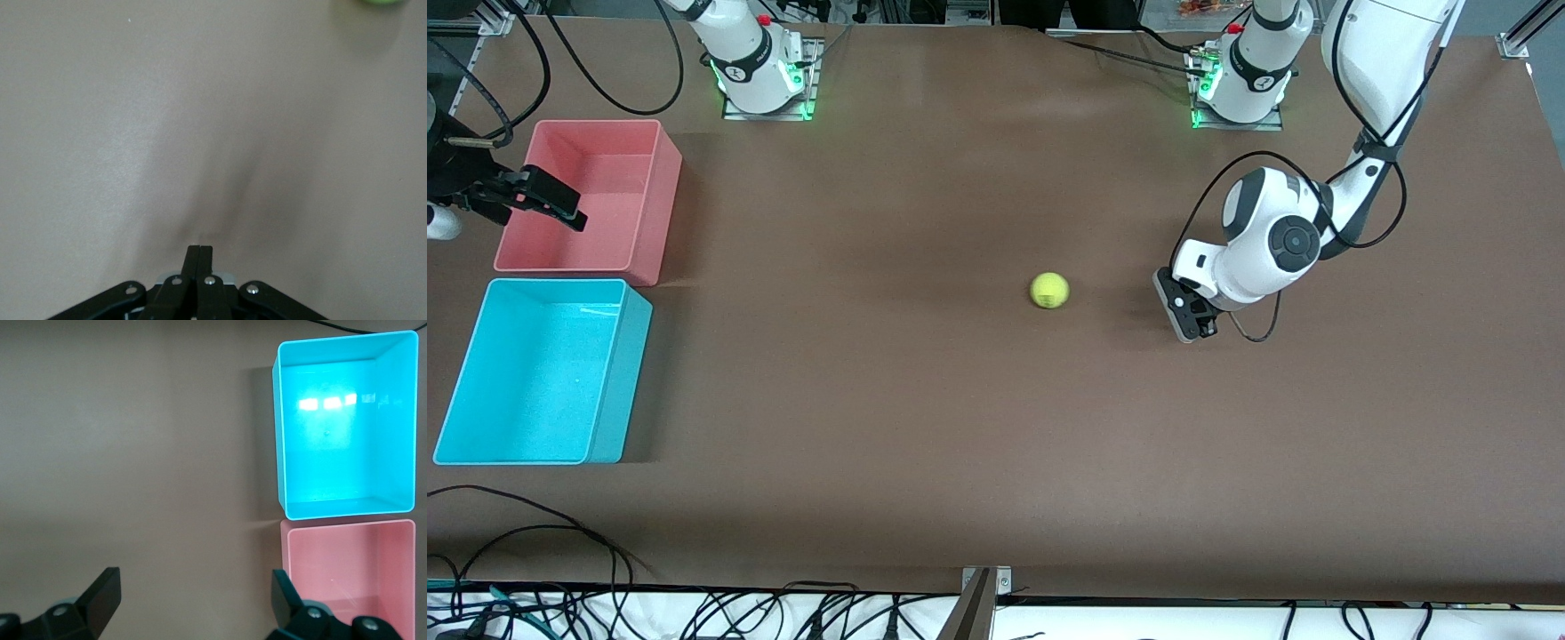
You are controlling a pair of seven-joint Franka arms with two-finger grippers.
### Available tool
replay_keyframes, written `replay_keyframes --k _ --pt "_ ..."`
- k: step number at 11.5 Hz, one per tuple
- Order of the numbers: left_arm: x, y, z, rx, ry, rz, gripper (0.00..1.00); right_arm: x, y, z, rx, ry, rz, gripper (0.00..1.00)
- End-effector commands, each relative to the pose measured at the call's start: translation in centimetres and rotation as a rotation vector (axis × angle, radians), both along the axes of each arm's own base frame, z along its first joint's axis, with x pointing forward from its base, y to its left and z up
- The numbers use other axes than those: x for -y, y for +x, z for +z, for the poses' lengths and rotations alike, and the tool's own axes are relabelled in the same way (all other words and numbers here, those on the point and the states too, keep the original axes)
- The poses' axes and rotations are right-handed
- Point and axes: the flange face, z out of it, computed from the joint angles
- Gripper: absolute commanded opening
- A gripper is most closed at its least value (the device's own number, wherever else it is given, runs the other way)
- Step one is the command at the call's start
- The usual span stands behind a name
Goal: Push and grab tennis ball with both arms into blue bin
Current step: 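Push the tennis ball across the table with the left gripper toward the bins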
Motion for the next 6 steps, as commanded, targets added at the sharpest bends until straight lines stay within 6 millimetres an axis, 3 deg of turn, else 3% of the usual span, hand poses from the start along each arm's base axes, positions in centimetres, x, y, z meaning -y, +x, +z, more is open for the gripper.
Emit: replay_keyframes --k 1,2,6 --pt "0.2 0.0 0.6 -0.003 -0.017 -0.001 0.00 -1.7 0.7 -1.0 -0.026 0.061 0.035 1.00" --pt "0.2 0.0 0.6 -0.003 -0.017 -0.001 0.00 -2.8 1.2 -2.2 -0.047 0.052 0.053 1.00" --pt "0.1 -0.1 0.5 -0.012 -0.015 -0.001 0.00 -2.9 1.1 -3.3 -0.095 0.064 0.044 1.00"
